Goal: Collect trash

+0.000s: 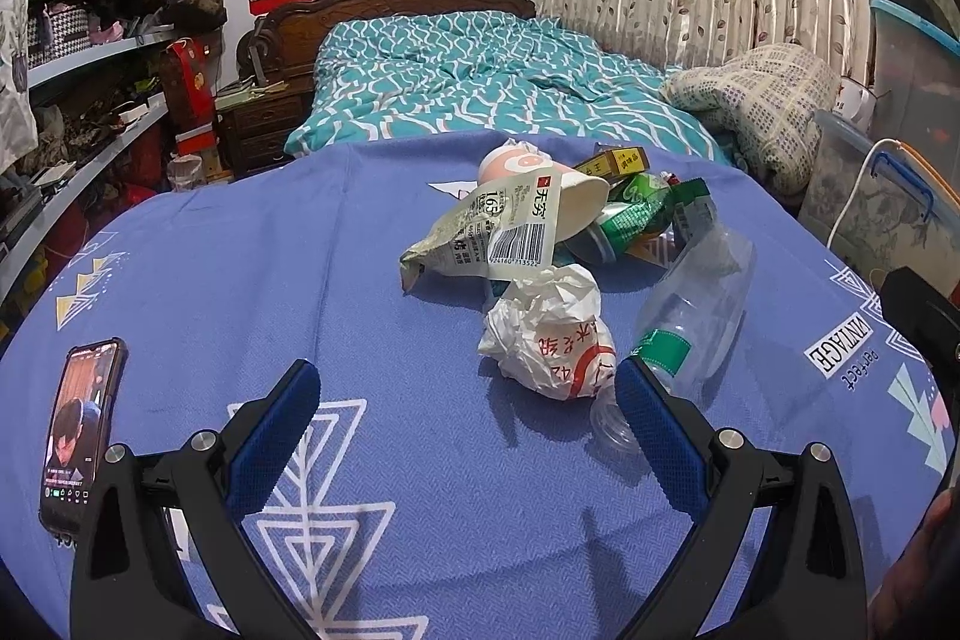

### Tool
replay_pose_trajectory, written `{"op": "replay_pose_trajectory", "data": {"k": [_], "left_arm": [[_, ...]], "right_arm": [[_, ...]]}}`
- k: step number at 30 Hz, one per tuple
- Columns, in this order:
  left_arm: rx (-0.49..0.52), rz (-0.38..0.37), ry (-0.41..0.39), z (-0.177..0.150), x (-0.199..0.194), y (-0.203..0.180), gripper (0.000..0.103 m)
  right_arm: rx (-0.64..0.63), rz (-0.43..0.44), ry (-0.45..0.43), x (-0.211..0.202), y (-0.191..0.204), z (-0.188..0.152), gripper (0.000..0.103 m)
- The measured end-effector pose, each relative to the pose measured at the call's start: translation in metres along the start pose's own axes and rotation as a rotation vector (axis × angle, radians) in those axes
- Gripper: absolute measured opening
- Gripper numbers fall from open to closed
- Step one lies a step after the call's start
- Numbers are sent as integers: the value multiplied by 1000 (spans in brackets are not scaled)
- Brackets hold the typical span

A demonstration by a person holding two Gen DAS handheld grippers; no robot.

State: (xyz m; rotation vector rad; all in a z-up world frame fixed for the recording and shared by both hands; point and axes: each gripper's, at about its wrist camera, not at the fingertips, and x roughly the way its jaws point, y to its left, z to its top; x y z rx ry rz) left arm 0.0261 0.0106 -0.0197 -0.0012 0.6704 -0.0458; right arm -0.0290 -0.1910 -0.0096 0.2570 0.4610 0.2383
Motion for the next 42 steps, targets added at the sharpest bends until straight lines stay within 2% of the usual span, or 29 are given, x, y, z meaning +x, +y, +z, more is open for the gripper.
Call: {"op": "replay_pose_trajectory", "data": {"k": [7, 14, 36, 39, 40, 42], "left_arm": [[3, -3, -7, -1, 0, -1, 94], [4, -12, -7, -3, -2, -2, 94], [8, -17, 0, -5, 2, -6, 94], [0, -32, 11, -6, 4, -3, 92], [-7, -42, 19, -7, 5, 0, 90], [-15, -55, 36, -7, 8, 3, 82]], "right_arm": [[5, 8, 11, 1, 0, -2, 85], [3, 20, 29, 4, 1, -1, 77], [15, 42, 62, 8, 0, -4, 70], [36, 64, 95, 14, -3, -5, 64], [55, 78, 122, 19, -6, -6, 58], [90, 97, 164, 26, -12, -9, 52]]}}
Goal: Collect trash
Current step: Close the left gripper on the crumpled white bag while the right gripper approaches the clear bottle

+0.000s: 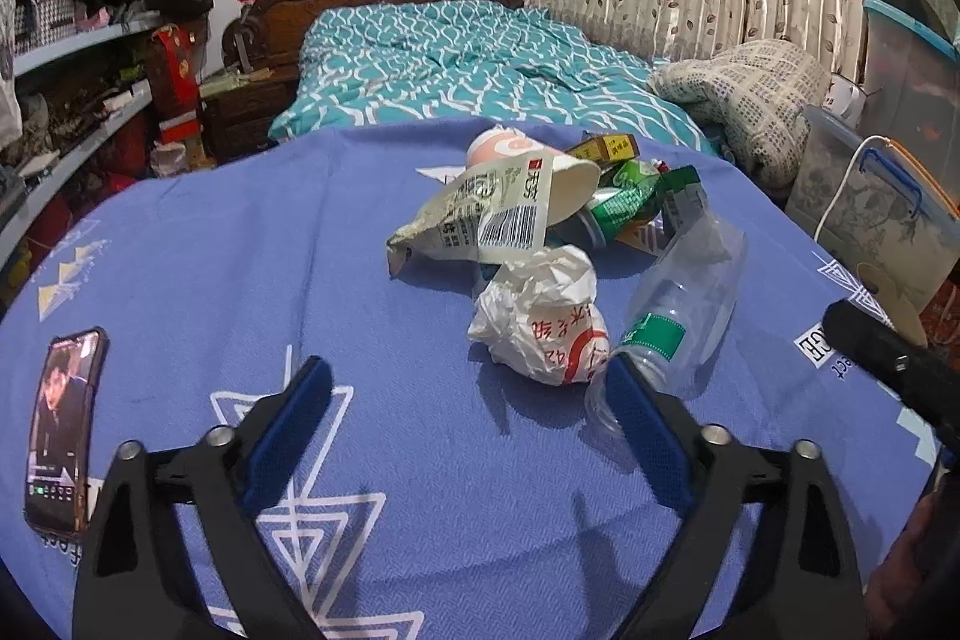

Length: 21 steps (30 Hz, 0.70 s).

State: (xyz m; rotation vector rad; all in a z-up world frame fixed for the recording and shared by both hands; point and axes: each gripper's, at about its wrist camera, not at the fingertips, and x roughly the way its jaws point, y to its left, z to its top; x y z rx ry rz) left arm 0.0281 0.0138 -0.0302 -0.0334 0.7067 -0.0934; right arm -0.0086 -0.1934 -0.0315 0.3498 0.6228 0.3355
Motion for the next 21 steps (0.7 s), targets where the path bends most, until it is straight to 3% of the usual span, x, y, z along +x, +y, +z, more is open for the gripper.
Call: {"op": "replay_pose_trajectory", "data": {"k": [4, 10, 17, 19, 20, 21], "left_arm": [[-39, -45, 45, 0, 7, 12, 73], [-74, -157, 91, 19, 21, 15, 75], [-88, -216, 179, 32, 68, 5, 73], [-109, -242, 217, 30, 82, 5, 57], [-130, -278, 246, 28, 89, 7, 42], [-147, -292, 246, 28, 90, 10, 41]], "right_arm": [[45, 12, 45, 9, -9, -2, 50], [105, 34, 96, 26, -23, 6, 52], [186, 69, 189, 47, -34, 0, 54], [203, 69, 201, 50, -35, -1, 59], [207, 68, 204, 51, -37, -2, 62], [211, 68, 208, 53, -37, -2, 63]]}}
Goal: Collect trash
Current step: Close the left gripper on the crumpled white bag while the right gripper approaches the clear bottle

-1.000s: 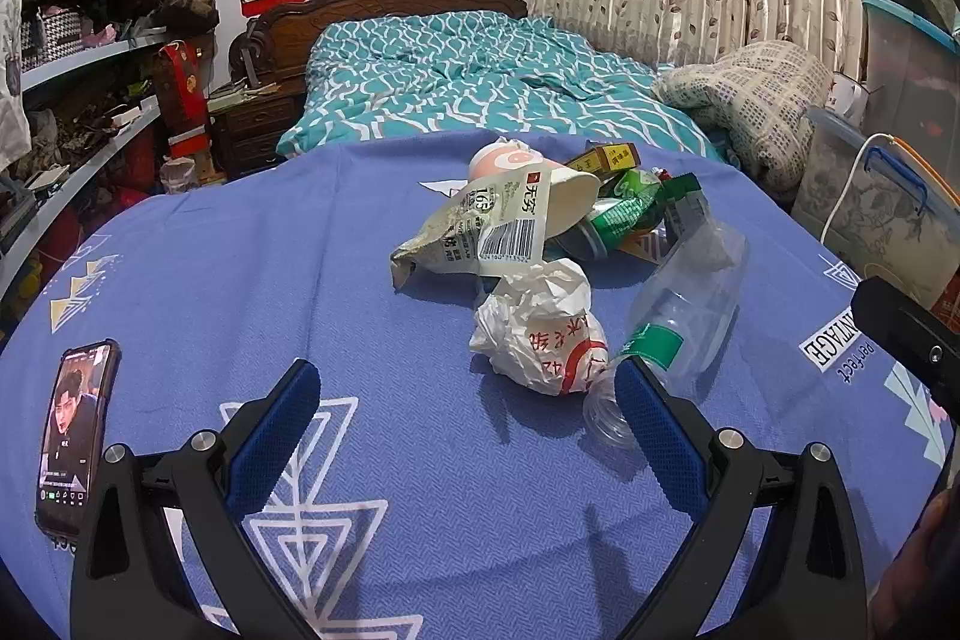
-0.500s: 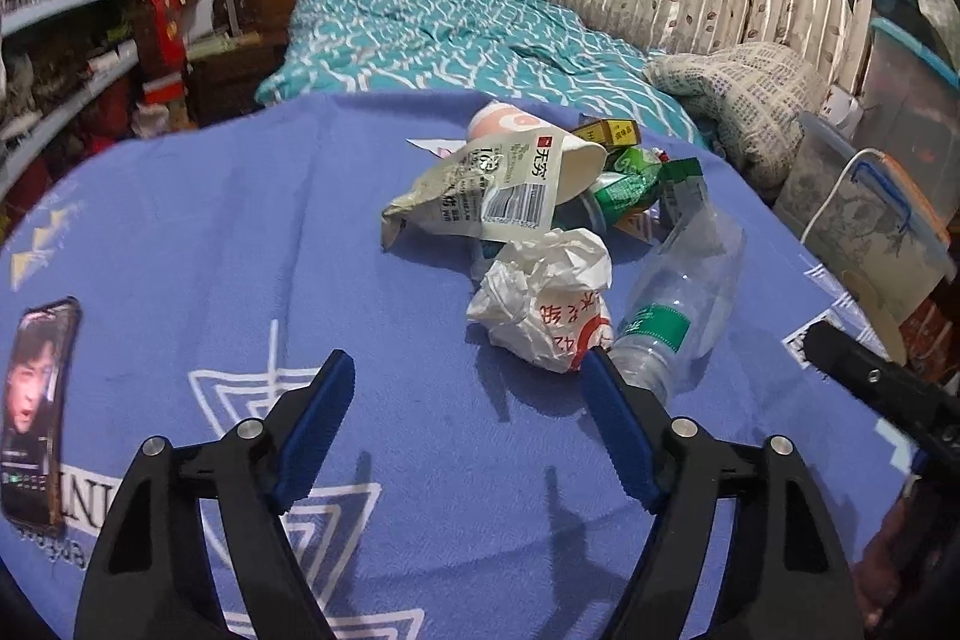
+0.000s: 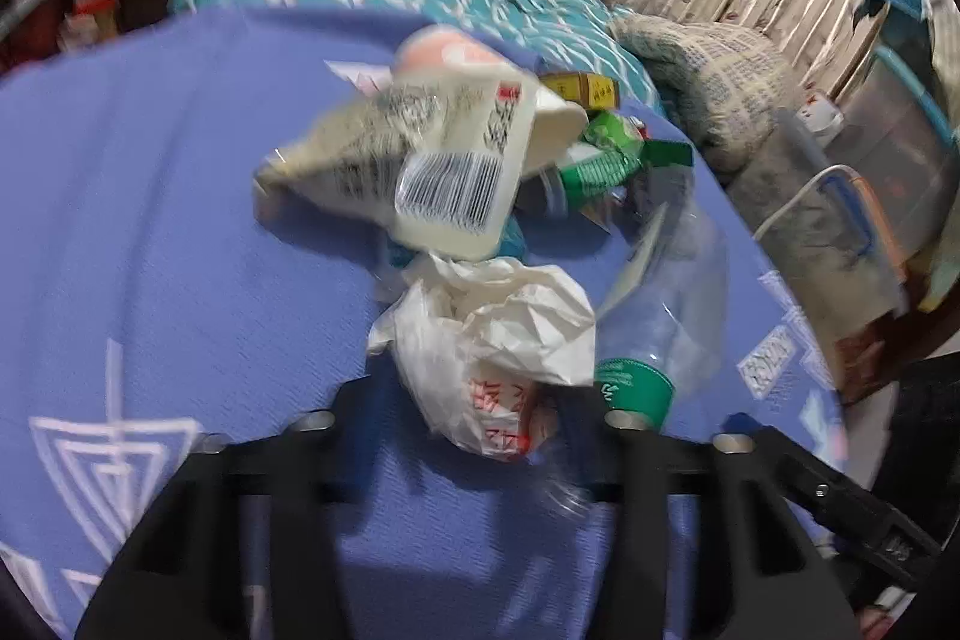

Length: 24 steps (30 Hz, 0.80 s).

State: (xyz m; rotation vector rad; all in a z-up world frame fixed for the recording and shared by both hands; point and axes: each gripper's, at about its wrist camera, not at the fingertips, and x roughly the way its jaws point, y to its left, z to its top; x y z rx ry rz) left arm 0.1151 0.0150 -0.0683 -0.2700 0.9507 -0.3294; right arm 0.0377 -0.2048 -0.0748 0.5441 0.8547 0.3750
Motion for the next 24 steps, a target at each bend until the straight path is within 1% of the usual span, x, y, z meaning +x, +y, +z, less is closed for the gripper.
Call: {"op": "replay_pose_trajectory", "data": {"k": [2, 6, 8, 12, 14, 17, 21, 24], "left_arm": [[-10, -18, -24, -2, -7, 5, 37], [-54, -57, -49, -14, -26, 21, 37], [-70, -70, -60, -20, -35, 28, 37], [-88, -94, -76, -31, -51, 42, 37], [-86, -94, -78, -36, -52, 46, 37], [-95, -121, -88, -39, -52, 52, 37], [-86, -139, -94, -39, -53, 52, 37], [-68, -147, -97, -41, -54, 49, 37]], "right_arm": [[-2, 0, 7, 2, 1, 0, 64], [-7, 12, 39, 13, 8, 0, 67], [-4, 20, 55, 18, 9, 0, 72], [14, 34, 88, 32, 16, 1, 76], [22, 36, 95, 38, 19, 1, 77], [26, 29, 107, 47, 23, 2, 78], [51, 21, 136, 63, 27, 5, 78], [73, 18, 138, 71, 30, 7, 79]]}}
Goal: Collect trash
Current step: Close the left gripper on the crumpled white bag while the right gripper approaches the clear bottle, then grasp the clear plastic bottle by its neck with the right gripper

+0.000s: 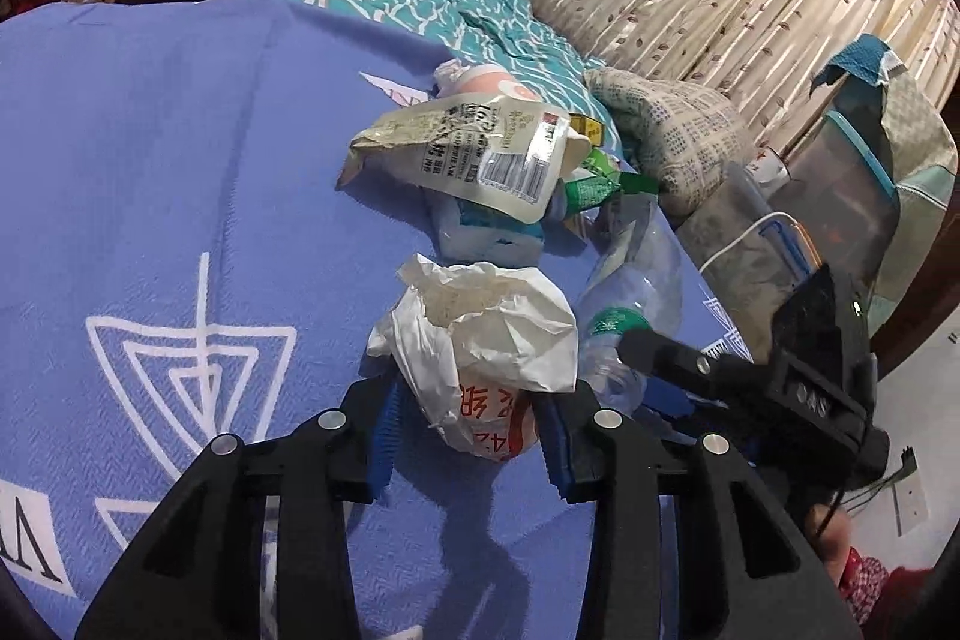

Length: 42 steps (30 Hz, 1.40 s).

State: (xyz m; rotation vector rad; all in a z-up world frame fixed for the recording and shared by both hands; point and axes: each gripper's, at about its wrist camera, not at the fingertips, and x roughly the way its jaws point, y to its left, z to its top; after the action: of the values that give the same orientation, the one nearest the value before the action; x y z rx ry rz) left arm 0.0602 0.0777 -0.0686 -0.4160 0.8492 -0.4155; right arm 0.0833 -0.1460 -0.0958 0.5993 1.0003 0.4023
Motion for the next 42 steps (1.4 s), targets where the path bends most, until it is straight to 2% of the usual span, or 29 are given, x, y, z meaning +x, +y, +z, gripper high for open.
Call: {"op": "replay_pose_trajectory", "data": {"k": [4, 6, 7, 11, 15, 20, 24, 25, 27, 28, 29, 32, 36, 42], "left_arm": [[25, -1, 1, -2, 1, -4, 37], [34, 2, 4, -3, 2, -6, 37], [39, 4, 5, -3, 2, -7, 37], [47, 9, 10, -4, 4, -10, 37], [54, 12, 18, -3, 7, -13, 37], [72, 23, 39, -3, 12, -19, 37], [66, -9, 61, -3, 20, -27, 39], [71, -5, 64, -4, 22, -30, 40], [81, 16, 59, -5, 25, -35, 48], [82, 27, 63, -4, 28, -37, 52], [79, 30, 65, -4, 29, -38, 57], [74, 49, 64, -5, 31, -37, 64], [72, 70, 58, -6, 32, -37, 70], [68, 82, 60, -6, 34, -36, 71]], "right_arm": [[9, -10, -12, 8, 4, 3, 79], [0, -13, -16, 10, 5, 4, 70], [2, 0, -8, 10, 3, 3, 57], [5, 14, -11, 6, -3, -2, 52], [-34, 0, -13, -13, -12, -11, 49], [-108, -55, -21, -56, -33, -30, 45], [-159, -126, -54, -86, -45, -37, 41], [-173, -148, -64, -91, -46, -37, 44], [-186, -188, -92, -96, -47, -36, 54], [-186, -198, -108, -99, -50, -36, 67], [-187, -197, -121, -101, -51, -37, 74], [-210, -197, -153, -103, -49, -37, 81], [-239, -192, -159, -92, -36, -31, 86], [-228, -199, -141, -69, -32, -23, 89]]}}
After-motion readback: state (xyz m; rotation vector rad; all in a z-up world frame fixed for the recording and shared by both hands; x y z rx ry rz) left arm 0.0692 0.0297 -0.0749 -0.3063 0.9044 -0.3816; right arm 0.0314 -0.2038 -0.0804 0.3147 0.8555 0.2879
